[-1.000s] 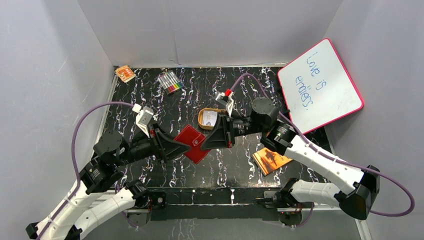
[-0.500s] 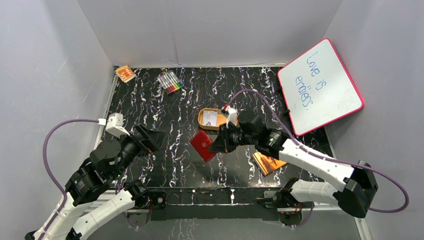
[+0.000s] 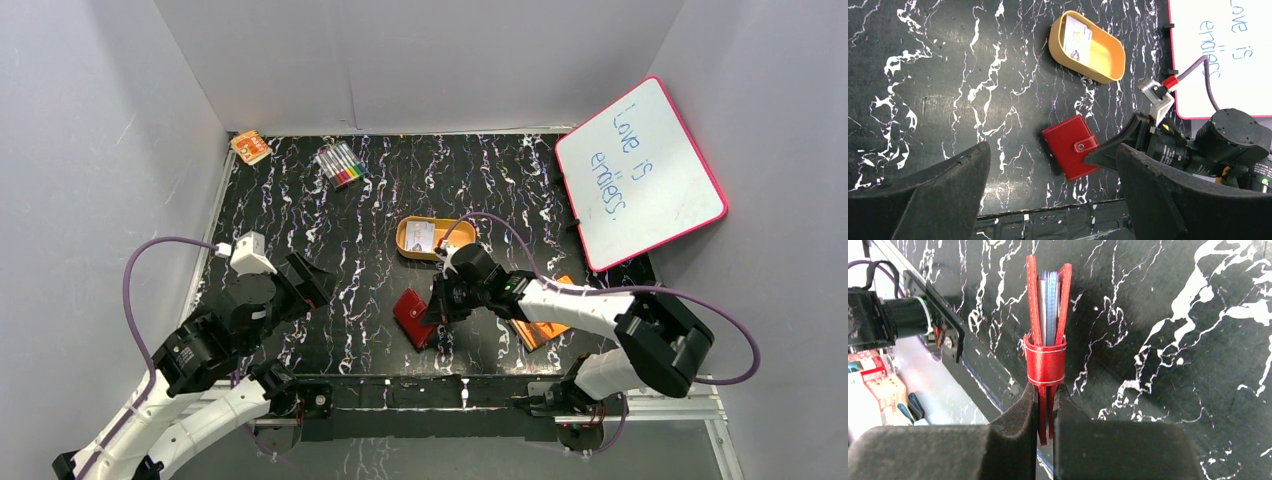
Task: Put the credit cards into the card holder
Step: Place the card holder at the center of the board.
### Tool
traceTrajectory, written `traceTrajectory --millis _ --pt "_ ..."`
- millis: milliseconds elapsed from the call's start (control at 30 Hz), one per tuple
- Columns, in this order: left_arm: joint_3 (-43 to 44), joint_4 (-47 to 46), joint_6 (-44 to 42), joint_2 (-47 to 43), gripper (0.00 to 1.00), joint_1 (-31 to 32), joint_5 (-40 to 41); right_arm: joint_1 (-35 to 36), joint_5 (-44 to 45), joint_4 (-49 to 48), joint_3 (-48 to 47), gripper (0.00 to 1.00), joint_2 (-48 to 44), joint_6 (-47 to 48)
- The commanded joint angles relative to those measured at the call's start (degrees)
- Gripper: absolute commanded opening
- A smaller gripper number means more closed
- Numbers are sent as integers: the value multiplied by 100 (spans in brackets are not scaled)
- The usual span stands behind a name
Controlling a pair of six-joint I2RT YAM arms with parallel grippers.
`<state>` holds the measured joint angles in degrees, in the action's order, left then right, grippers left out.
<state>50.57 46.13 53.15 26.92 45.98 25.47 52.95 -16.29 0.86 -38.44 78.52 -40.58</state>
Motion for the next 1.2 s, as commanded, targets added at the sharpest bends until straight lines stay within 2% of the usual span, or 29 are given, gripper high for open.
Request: traceTrajectory --millis 0,300,600,667,767,867,1033,1167 --pt "-70 78 131 24 92 25 -78 8 256 -741 63 0 193 -258" --pt "-234 123 263 21 92 22 -267 8 628 -1461 562 0 366 -1148" --pt "-489 119 436 131 91 24 -527 20 768 -1461 635 1 490 -1330" --pt "-535 103 452 202 91 17 -596 17 764 -1433 641 11 512 -1314" --pt "-561 64 418 292 91 22 -705 16 783 -1353 649 32 475 -1254" --pt "-552 54 354 341 91 19 -744 17 885 -1188 691 46 324 -1165" --pt "-633 2 240 299 92 21 -749 14 1092 -754 779 59 -54 -968" --pt "-760 1 232 270 93 20 -763 10 1314 -270 881 64 -505 -802"
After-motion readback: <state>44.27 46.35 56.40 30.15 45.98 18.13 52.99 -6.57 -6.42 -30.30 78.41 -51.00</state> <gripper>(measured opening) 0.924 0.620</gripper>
